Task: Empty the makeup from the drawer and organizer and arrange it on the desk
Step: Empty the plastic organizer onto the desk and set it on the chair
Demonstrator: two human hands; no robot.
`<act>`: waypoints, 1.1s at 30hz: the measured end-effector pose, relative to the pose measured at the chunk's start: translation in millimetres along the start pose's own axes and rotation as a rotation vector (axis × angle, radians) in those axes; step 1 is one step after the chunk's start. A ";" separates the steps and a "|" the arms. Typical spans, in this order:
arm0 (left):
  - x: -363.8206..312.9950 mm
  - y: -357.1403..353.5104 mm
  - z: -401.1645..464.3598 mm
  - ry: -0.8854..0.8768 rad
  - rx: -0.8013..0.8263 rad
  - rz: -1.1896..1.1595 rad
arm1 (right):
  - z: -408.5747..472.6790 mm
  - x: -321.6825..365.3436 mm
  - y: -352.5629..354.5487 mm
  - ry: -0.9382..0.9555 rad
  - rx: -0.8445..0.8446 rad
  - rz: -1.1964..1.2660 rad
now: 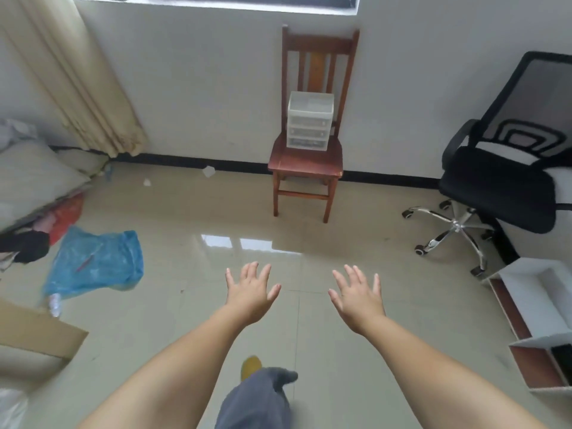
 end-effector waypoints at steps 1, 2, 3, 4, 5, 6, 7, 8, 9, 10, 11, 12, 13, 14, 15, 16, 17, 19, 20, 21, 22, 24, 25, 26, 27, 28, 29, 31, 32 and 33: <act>8.2 4.5 23.5 0.012 0.006 -0.001 | 23.7 2.4 2.9 0.007 0.013 -0.007; 15.5 9.7 49.0 0.014 0.009 0.008 | 49.4 5.0 6.9 0.014 0.021 -0.015; 22.7 15.9 76.4 0.011 0.008 0.019 | 77.2 7.0 12.0 0.016 0.020 -0.016; 29.5 24.6 105.1 0.010 0.003 0.027 | 106.1 8.3 19.7 0.008 0.011 -0.008; 36.5 35.8 134.9 0.009 -0.002 0.030 | 135.7 9.2 30.1 -0.012 -0.001 0.004; 42.5 47.7 164.5 -0.003 -0.002 0.033 | 164.9 9.9 40.8 -0.035 -0.011 0.024; 45.8 61.0 192.9 -0.032 0.006 0.044 | 192.4 11.2 52.0 -0.060 -0.012 0.043; 48.0 74.4 219.0 -0.065 0.004 0.061 | 217.1 13.0 62.7 -0.082 -0.021 0.064; 49.9 90.0 244.1 -0.094 -0.012 0.079 | 240.5 15.5 74.1 -0.102 -0.038 0.086; 51.9 107.7 270.0 -0.119 -0.024 0.102 | 264.4 18.8 87.0 -0.120 -0.044 0.102; 55.3 122.9 296.9 -0.132 -0.033 0.104 | 287.7 20.8 97.9 -0.130 -0.048 0.123; 57.9 135.7 321.5 -0.134 -0.032 0.097 | 307.4 22.7 107.2 -0.134 -0.041 0.137; 58.8 146.3 343.6 -0.135 -0.022 0.084 | 325.0 23.7 114.7 -0.140 -0.031 0.148; 57.8 154.9 366.2 -0.138 -0.022 0.073 | 343.6 21.6 120.0 -0.145 -0.035 0.163; 54.3 162.0 389.1 -0.153 -0.018 0.072 | 363.7 17.8 124.7 -0.151 -0.036 0.176; 49.4 168.4 412.3 -0.171 -0.009 0.076 | 384.8 12.3 129.2 -0.161 -0.031 0.187; 44.0 173.7 435.6 -0.187 -0.005 0.076 | 406.3 6.2 132.7 -0.174 -0.022 0.194; 32.9 182.9 486.1 -0.210 -0.010 0.073 | 453.9 -7.1 137.2 -0.193 0.001 0.209; 27.5 187.0 512.8 -0.214 -0.010 0.067 | 479.4 -13.8 138.2 -0.197 0.020 0.218; 22.6 191.7 541.1 -0.212 -0.009 0.062 | 507.0 -19.7 140.0 -0.194 0.036 0.227; 18.5 196.4 569.8 -0.201 -0.003 0.054 | 535.0 -25.1 143.2 -0.186 0.050 0.234; 12.3 207.0 622.9 -0.172 0.026 0.033 | 589.7 -34.2 150.7 -0.169 0.085 0.264; 9.3 213.6 648.1 -0.162 0.038 0.026 | 615.0 -37.3 154.1 -0.164 0.100 0.286; 6.1 220.5 673.3 -0.158 0.042 0.023 | 639.6 -39.2 156.7 -0.151 0.119 0.301; 4.1 227.5 698.3 -0.155 0.037 0.015 | 663.9 -40.2 157.9 -0.134 0.144 0.315; 3.0 235.3 721.5 -0.151 0.021 0.009 | 687.1 -41.1 156.7 -0.127 0.175 0.332; 2.5 243.4 744.2 -0.144 -0.010 0.001 | 710.9 -41.8 153.6 -0.127 0.200 0.350; 1.6 253.2 786.7 -0.156 -0.071 0.004 | 756.6 -40.3 141.1 -0.123 0.241 0.384; 0.2 255.6 807.0 -0.179 -0.097 0.015 | 779.6 -38.1 131.2 -0.121 0.255 0.424; -1.5 256.4 825.7 -0.209 -0.131 0.034 | 801.7 -35.6 121.8 -0.129 0.262 0.494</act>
Point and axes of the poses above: each hand's wrist, its own z-axis towards the middle knuckle, its own y-axis out of the back of the hand, x = y × z, the point moved 9 cm from there along z, towards the middle knuckle, and after that the axes turned 11 degrees about z, right-handed, at the moved point
